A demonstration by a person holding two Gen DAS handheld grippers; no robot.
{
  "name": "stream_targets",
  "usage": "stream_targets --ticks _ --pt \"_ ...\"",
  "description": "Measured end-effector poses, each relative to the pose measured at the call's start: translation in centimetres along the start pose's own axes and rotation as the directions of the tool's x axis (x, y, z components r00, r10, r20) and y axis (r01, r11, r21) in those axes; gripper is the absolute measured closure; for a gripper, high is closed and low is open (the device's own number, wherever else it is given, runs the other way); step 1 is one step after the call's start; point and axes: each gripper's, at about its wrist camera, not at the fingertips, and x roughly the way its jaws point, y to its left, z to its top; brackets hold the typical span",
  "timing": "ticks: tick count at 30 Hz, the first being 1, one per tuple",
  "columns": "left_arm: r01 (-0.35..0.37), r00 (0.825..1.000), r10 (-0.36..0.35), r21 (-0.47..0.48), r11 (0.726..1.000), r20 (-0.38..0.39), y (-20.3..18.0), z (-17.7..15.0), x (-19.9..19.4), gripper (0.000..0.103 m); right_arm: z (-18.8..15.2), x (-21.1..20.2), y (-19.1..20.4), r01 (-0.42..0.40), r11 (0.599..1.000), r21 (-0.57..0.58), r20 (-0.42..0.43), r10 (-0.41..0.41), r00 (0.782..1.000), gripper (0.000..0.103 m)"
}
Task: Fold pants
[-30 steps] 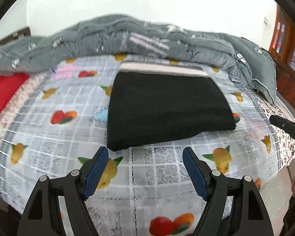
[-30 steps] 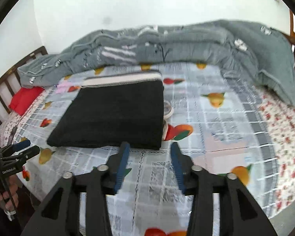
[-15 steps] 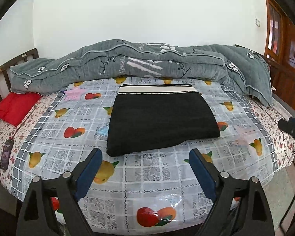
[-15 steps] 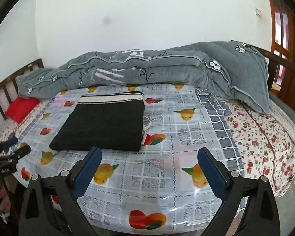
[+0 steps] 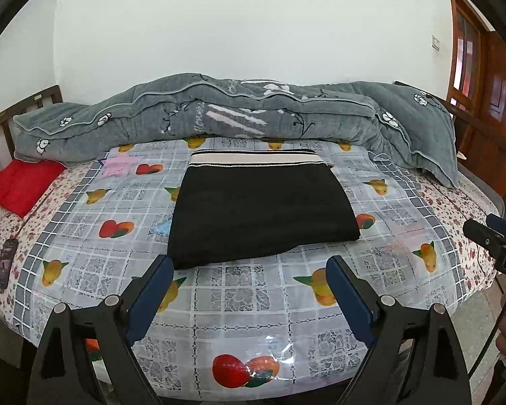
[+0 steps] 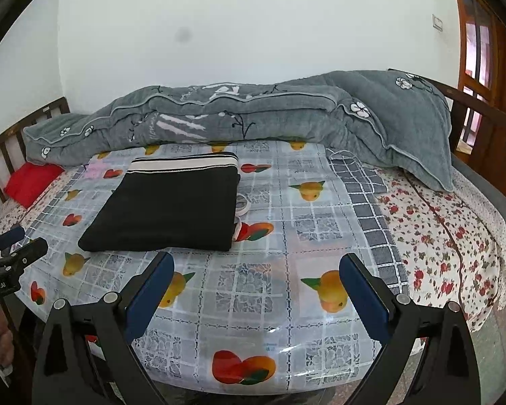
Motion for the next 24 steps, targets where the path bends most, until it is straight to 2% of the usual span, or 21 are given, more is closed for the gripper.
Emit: stream_targets --ticks 24 --pt "0.010 1.000 -0.010 -0.010 1.000 -0.002 0.32 -0.07 -0.13 0.011 -0.44 0.10 -0.74 0.006 1.000 0.025 -0.013 -0.005 1.000 0.006"
